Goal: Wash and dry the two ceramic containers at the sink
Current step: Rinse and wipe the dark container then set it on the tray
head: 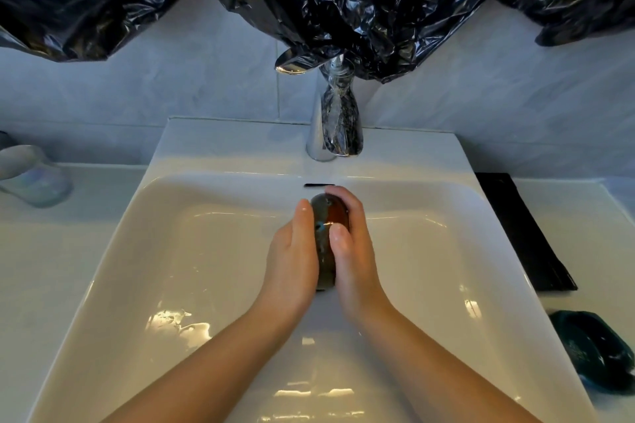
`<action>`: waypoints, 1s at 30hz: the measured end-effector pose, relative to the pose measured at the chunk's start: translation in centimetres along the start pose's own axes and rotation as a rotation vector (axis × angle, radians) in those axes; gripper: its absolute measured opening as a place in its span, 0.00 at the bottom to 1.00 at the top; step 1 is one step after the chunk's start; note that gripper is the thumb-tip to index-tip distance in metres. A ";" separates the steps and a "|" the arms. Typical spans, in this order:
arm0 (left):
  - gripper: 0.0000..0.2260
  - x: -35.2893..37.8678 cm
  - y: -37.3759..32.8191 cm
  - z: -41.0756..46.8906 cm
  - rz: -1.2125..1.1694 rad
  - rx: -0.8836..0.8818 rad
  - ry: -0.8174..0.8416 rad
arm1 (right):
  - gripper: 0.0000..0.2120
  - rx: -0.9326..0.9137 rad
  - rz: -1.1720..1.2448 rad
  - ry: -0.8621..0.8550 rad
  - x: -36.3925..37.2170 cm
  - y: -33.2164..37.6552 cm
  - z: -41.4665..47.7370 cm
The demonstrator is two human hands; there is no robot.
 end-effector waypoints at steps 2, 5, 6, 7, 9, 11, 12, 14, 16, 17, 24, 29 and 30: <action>0.21 -0.8 -0.5 -0.1 0.164 0.225 -0.041 | 0.18 0.211 0.280 0.026 0.3 0.0 0.1; 0.19 -0.9 -0.1 -0.3 0.354 0.406 0.000 | 0.20 0.582 0.594 0.078 0.9 -0.7 0.0; 0.19 -0.7 0.2 -0.2 0.349 0.381 -0.004 | 0.22 0.581 0.541 0.038 0.8 -0.8 0.0; 0.20 -0.6 0.4 0.0 0.293 0.297 -0.028 | 0.22 0.503 0.408 -0.019 0.6 -1.0 0.2; 0.21 -0.2 0.5 0.3 0.125 0.070 -0.035 | 0.22 0.246 0.139 -0.111 0.1 -1.0 0.4; 0.21 -0.2 0.5 0.3 0.083 0.044 -0.031 | 0.22 0.161 0.152 -0.072 0.4 -0.6 0.2; 0.21 -0.5 0.3 0.2 0.103 0.115 -0.049 | 0.20 0.215 0.255 -0.060 0.4 -0.6 0.3; 0.23 -0.7 -0.1 -0.2 0.153 0.297 -0.032 | 0.14 0.419 0.500 0.007 0.5 -0.4 0.3; 0.24 -0.5 0.1 -0.7 0.191 0.350 0.009 | 0.13 0.500 0.536 0.031 0.5 -0.1 0.2; 0.24 -0.3 0.4 -0.6 0.165 0.287 -0.011 | 0.12 0.450 0.445 0.003 0.3 0.1 0.3; 0.20 -0.6 -0.1 -0.3 0.037 0.117 -0.123 | 0.22 0.224 0.186 0.052 0.4 0.4 0.1; 0.20 -0.2 -0.4 -0.4 0.137 0.197 -0.080 | 0.21 0.376 0.397 0.085 0.6 0.3 -0.1; 0.21 -0.1 -0.4 -0.1 0.017 0.062 -0.098 | 0.21 0.209 0.145 0.027 0.1 1.0 0.2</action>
Point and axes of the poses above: each hand's wrist, its own z-axis towards the middle knuckle, its own x-axis out of the palm, y = z × x, the point moved 4 cm from there along z, towards the middle knuckle, and after that the axes turned 3 degrees about y, right-handed, at the moved point
